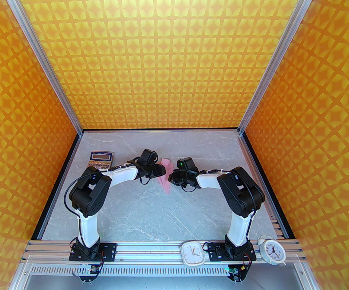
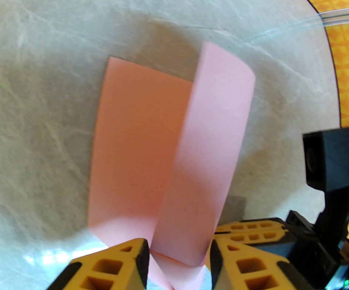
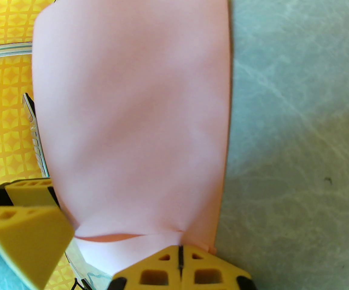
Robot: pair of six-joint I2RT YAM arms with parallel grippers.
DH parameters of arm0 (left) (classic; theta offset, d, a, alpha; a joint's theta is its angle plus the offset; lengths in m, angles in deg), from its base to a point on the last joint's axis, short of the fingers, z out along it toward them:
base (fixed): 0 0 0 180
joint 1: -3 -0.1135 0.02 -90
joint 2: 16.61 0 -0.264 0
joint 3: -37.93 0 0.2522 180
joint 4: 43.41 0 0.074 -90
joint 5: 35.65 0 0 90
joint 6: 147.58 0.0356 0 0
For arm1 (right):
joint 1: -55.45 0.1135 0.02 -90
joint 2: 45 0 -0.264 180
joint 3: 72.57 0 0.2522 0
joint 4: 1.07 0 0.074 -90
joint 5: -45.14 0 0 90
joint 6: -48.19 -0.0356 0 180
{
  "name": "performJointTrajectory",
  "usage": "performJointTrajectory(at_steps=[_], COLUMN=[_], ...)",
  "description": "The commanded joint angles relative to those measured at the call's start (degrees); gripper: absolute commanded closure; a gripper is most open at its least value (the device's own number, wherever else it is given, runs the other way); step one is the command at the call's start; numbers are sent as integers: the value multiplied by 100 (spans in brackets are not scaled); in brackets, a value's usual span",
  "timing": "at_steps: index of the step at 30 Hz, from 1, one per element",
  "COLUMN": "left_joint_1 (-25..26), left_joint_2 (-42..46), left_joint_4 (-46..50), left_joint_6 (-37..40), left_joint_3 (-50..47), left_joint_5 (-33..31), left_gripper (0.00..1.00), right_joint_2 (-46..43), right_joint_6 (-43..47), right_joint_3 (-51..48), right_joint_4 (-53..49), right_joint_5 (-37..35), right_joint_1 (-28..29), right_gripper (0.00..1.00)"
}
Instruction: Fold a paper plane with a square sheet of paper (fold left side to right side)
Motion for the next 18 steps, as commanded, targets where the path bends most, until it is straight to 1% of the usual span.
performJointTrajectory(at_steps=[1, 3, 8, 10, 12, 15, 18], left_joint_1=[-14, -36, -90, -113, -115, -114, -110], left_joint_2=[174, 195, 319, 385, 445, 540, 532], left_joint_4=[-504, -590, -735, -847, -957, -1370, -1518], left_joint_6=[-165, -197, -263, -337, -389, -562, -681], left_joint_3=[-222, -324, -529, -632, -717, -941, -1011], left_joint_5=[273, 282, 281, 282, 316, 415, 572], left_gripper=[58, 54, 51, 47, 46, 46, 45], right_joint_2=[249, 251, 243, 237, 249, 249, 254], right_joint_6=[92, 95, 90, 91, 91, 98, 99], right_joint_3=[-237, -237, -242, -243, -243, -245, -246], right_joint_4=[-554, -557, -559, -556, -557, -563, -558], right_joint_5=[-224, -223, -224, -225, -232, -232, -232], right_joint_1=[63, 64, 65, 62, 62, 61, 66], right_gripper=[100, 100, 100, 100, 100, 100, 100])
